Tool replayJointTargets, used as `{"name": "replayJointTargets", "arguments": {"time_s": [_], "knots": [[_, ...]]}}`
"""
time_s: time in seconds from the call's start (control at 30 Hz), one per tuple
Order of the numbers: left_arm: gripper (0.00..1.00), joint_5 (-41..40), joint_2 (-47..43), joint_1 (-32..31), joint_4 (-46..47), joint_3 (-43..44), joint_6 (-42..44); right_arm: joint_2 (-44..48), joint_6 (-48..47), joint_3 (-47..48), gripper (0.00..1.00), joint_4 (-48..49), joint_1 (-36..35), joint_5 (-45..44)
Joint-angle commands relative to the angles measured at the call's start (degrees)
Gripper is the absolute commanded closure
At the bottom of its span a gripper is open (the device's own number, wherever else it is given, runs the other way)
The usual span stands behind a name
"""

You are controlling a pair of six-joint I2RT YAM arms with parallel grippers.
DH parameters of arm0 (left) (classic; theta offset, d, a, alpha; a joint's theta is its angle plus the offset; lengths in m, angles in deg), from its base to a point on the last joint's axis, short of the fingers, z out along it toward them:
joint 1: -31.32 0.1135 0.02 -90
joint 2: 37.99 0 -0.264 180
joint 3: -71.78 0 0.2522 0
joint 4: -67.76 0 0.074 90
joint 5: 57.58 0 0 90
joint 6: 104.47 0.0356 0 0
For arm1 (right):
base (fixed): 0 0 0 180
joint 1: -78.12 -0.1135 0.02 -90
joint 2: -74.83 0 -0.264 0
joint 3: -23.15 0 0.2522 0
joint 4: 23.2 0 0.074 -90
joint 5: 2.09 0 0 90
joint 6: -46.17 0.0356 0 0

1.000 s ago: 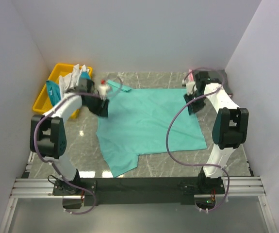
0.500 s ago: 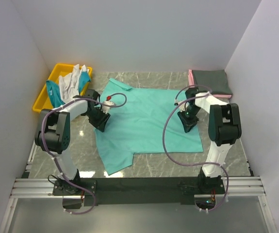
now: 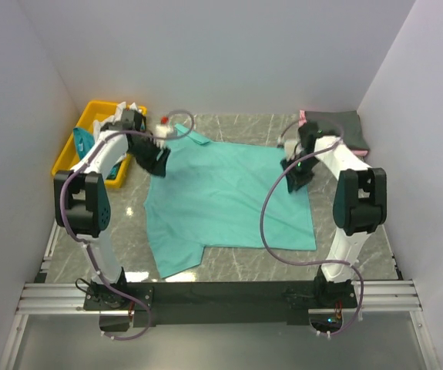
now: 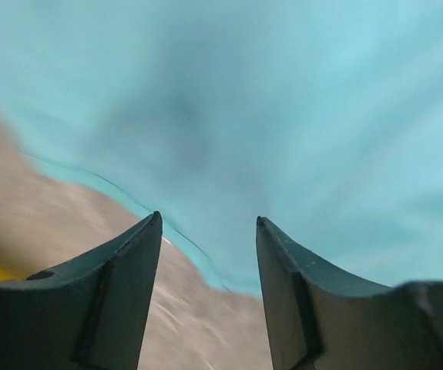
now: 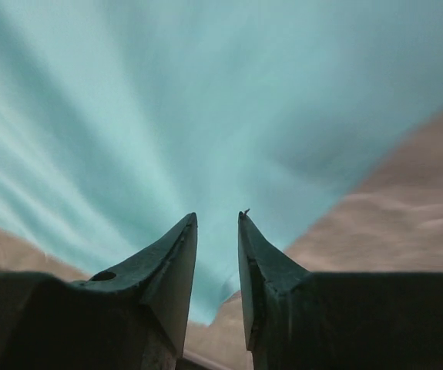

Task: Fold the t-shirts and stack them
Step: Flatten the tshirt out

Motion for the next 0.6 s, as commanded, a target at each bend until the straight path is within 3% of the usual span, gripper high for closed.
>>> {"name": "replayJointTargets", "arguments": {"time_s": [0.0, 0.17, 0.3, 0.43, 0.57], "knots": [[0.41, 5.01, 3.56, 2.15, 8.2, 11.58, -8.82, 1.43, 4.95, 13.57, 0.64, 6.19, 3.16, 0.96], [0.37, -0.43, 14.46, 2.86, 17.86, 25.28, -19.19, -11.74, 12.59, 30.2, 0.68, 9.3, 4.93, -3.61], [0.32, -2.9, 19.05, 2.95, 23.68, 29.7, -23.69, -20.28, 16.29, 42.5, 0.68, 10.52, 4.84, -4.67], [0.28, -4.84, 22.21, 3.12, 27.54, 31.99, -26.24, -26.17, 18.06, 46.22, 0.67, 11.49, 4.93, -7.48], [0.27, -4.93, 24.67, 3.12, 30.1, 31.91, -27.91, -27.67, 17.88, 44.21, 0.62, 14.47, 4.93, -9.94]]}}
